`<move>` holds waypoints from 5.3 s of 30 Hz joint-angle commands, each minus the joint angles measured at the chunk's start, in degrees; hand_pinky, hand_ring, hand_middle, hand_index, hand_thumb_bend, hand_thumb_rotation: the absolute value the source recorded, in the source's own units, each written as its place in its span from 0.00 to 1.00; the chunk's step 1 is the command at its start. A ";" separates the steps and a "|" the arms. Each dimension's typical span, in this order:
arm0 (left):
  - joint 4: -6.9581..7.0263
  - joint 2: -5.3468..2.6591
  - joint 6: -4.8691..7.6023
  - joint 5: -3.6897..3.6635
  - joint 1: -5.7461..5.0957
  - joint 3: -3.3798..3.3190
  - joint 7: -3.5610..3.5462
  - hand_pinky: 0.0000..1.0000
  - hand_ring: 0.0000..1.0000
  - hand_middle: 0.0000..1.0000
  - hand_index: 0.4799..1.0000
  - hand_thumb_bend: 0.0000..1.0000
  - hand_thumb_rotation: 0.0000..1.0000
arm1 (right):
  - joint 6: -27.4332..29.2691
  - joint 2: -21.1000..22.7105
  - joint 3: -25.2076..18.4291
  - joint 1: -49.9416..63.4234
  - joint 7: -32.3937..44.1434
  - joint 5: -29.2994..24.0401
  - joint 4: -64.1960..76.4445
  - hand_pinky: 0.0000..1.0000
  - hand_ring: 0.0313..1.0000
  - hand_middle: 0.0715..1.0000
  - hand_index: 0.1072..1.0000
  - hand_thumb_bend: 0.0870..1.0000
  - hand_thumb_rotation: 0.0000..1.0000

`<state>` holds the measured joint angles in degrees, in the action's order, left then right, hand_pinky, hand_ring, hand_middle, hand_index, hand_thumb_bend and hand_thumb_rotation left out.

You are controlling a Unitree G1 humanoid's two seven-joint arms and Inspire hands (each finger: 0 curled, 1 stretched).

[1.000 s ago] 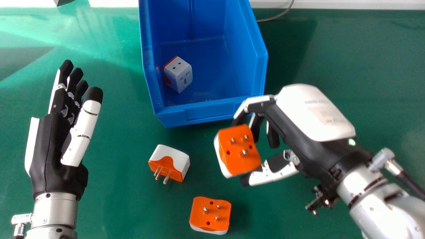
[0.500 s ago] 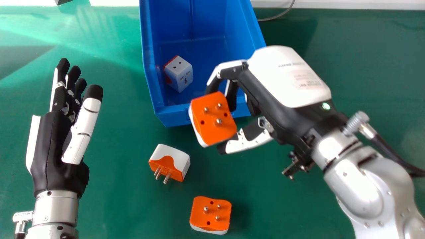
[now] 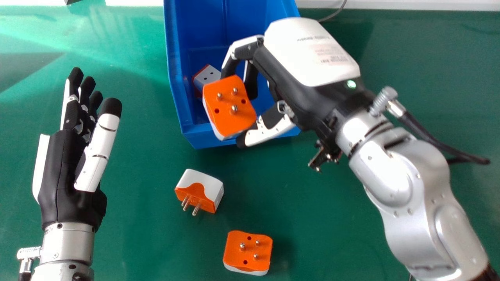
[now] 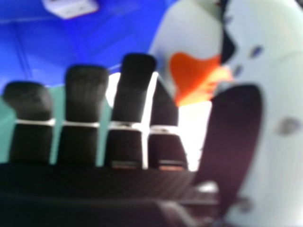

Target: Pick all objects and put in blue box

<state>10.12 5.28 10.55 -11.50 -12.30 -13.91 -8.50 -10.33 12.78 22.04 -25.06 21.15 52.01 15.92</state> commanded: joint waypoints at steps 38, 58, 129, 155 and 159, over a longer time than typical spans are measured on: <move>0.91 -0.10 1.06 0.85 0.04 0.48 1.41 0.99 1.00 1.00 1.00 0.55 0.66 | -5.76 -7.01 6.87 -22.16 -7.50 0.58 -35.10 0.35 0.44 0.45 0.43 0.46 0.00; 0.21 -0.04 1.71 0.15 0.30 0.25 0.86 0.98 0.99 0.99 0.99 0.57 0.65 | -5.64 -7.25 7.99 -23.99 -13.35 -0.91 -44.31 0.37 0.48 0.46 0.42 0.47 0.00; 1.64 -0.96 1.13 1.58 -0.34 1.79 2.59 0.98 0.99 1.00 0.99 0.56 0.65 | -10.48 -11.21 6.75 -36.75 -19.76 -7.92 -61.07 0.38 0.50 0.47 0.41 0.47 0.00; 1.23 -1.14 1.57 1.34 0.09 1.69 2.37 0.99 1.00 1.00 0.99 0.53 0.65 | -9.61 -13.67 6.09 -41.56 -24.41 -10.69 -72.59 0.44 0.56 0.48 0.41 0.46 0.00; 1.21 -0.91 1.51 1.28 0.04 1.47 1.98 0.99 1.00 1.00 0.99 0.53 0.65 | -8.72 -13.82 6.51 -41.99 -25.28 -11.20 -73.99 0.42 0.54 0.47 0.42 0.46 0.00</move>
<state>10.31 3.88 10.87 -9.91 -12.37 -12.20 -6.28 -19.38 -1.19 28.77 -64.34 -2.81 40.88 -58.07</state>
